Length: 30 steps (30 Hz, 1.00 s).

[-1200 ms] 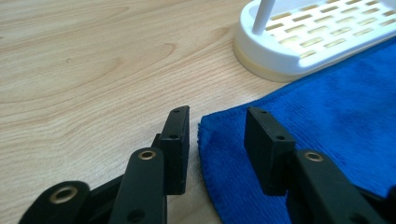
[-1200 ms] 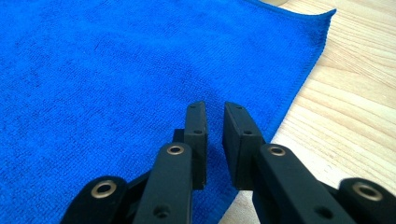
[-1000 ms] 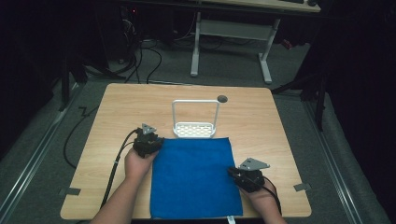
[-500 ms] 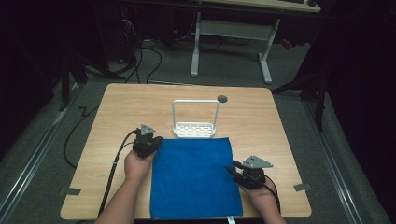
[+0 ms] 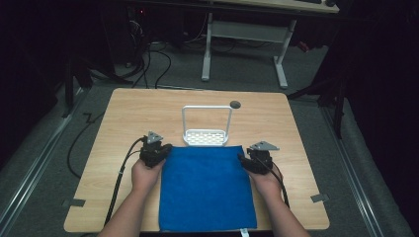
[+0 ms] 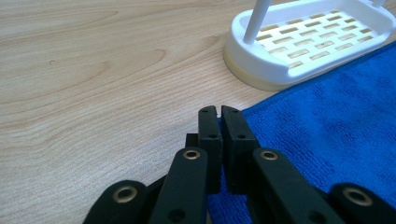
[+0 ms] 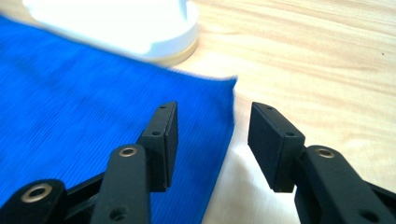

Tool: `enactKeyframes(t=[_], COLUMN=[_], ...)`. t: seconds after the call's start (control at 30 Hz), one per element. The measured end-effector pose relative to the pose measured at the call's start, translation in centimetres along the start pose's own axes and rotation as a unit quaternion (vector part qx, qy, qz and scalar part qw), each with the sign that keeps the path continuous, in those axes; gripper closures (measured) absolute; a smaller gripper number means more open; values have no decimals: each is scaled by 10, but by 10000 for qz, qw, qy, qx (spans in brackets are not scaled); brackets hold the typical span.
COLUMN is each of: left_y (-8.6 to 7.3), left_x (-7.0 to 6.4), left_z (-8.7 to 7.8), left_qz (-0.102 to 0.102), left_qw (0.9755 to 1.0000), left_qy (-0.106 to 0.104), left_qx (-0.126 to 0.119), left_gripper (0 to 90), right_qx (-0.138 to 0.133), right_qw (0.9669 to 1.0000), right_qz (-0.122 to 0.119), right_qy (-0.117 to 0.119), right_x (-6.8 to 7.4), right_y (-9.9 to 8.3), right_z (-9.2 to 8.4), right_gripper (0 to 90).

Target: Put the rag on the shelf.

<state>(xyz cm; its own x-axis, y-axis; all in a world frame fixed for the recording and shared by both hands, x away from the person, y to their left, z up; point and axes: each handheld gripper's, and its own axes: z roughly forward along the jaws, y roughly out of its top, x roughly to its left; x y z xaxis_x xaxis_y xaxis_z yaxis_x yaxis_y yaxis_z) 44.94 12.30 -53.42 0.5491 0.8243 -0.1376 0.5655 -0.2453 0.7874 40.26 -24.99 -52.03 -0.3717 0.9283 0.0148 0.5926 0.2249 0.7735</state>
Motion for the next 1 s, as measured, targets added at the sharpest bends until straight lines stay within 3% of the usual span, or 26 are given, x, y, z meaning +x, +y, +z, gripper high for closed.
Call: enactKeyframes(t=[0.17,0.33,0.47,0.57,0.7,0.9,1.0], left_y=[0,0,0,-1,-1,3,4], left_x=[0,2,2,0,-1,-7,-9], left_z=[0,-1,-1,-2,-4,-21,-29], left_qz=[-21,-97,-121,-12,57,231,210], left_qw=[10000,9999,9999,10000,9999,9991,9984], left_qy=[8,26,-2,-33,47,-55,-127], left_qx=[-17,-28,-26,-64,-85,-361,-519], left_gripper=[874,876,880,882,885,884,883], right_qx=[167,275,328,315,42,-486,-773], right_qw=[9998,9996,9994,9994,9995,9979,9960], right_qz=[70,81,6,-35,-149,-254,-172], right_qy=[-32,-45,64,157,261,336,420], right_x=[-5,-7,-4,-2,4,9,11], right_y=[10,10,10,10,10,9,7], right_z=[18,28,27,25,14,-8,-19], right_gripper=[540,652,883,892,893,892,892])
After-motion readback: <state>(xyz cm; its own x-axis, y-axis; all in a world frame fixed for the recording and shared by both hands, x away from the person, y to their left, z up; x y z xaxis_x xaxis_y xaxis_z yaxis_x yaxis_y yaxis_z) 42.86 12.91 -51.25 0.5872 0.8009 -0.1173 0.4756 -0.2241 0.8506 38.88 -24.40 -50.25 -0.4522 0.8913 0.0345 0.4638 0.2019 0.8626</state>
